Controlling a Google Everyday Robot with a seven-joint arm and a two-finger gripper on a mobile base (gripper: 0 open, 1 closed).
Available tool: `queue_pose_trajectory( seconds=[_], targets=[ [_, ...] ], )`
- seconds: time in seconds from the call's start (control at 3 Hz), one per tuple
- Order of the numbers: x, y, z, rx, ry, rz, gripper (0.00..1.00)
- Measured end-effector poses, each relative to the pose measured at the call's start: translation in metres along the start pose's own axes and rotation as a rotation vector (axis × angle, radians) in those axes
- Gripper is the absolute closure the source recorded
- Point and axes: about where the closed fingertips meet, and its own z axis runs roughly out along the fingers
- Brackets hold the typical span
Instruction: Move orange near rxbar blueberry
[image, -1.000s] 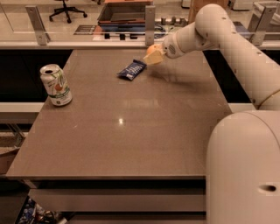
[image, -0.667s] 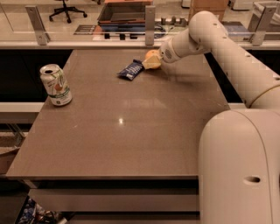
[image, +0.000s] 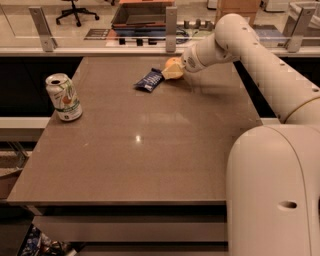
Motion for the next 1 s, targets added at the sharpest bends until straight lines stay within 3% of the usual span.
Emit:
queue_pose_trajectory(
  seconds=[0.67, 1.0],
  targets=[
    [-0.0008, 0.0011, 0.0015, -0.004, 0.001, 0.0, 0.13],
    [-0.0009, 0.0012, 0.0016, -0.004, 0.002, 0.0, 0.0]
  ],
)
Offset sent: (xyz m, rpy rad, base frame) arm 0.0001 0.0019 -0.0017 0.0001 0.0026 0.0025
